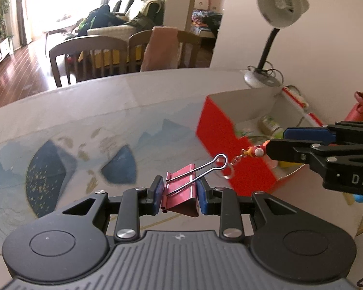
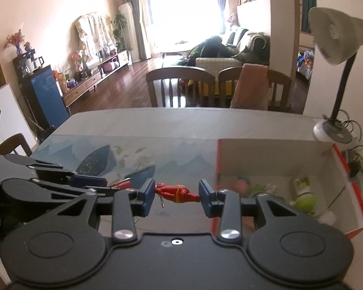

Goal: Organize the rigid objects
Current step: 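Carry the binder clip with left tool while right tool carries the keychain into the box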

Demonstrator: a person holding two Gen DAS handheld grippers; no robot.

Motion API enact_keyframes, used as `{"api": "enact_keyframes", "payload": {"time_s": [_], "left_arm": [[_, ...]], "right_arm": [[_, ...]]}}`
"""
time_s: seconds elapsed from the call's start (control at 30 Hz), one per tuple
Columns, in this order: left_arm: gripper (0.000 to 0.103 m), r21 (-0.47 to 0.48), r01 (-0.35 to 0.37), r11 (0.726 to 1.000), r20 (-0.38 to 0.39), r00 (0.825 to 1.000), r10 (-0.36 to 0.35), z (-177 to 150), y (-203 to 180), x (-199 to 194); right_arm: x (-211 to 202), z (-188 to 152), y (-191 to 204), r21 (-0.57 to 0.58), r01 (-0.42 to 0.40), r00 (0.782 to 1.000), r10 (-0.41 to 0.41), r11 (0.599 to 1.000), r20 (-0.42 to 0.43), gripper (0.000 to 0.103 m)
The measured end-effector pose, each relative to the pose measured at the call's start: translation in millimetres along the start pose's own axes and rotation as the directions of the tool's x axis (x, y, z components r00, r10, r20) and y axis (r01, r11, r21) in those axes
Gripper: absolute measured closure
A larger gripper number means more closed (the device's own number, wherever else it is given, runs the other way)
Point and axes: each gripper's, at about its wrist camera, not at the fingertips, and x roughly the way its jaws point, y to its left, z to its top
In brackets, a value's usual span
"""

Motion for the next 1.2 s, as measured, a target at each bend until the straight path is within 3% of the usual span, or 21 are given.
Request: {"api": "enact_keyframes", "payload": {"time_s": [0.5, 0.8, 1.2], "left_arm": [[0.074, 0.071, 0.054, 0.996, 0.02, 0.998, -0.056, 51, -78, 23], [0.074, 0.119, 0.055, 0.991, -0.025, 0.998, -0.052, 71, -121, 72], [0.074, 0.152, 0.001, 0.988, -0.078, 0.997, 0.011, 99, -150, 148]], "right_arm": [[-10, 11, -83, 0.018, 0.082, 0.996, -0.082, 0.997, 0.045, 0.065], [-4, 9, -134, 0.042, 0.139, 0.989, -0.141, 0.989, 0.042, 0.065], [25, -12, -178, 0.059, 0.171, 0.985, -0.17, 0.984, -0.023, 0.065]]}}
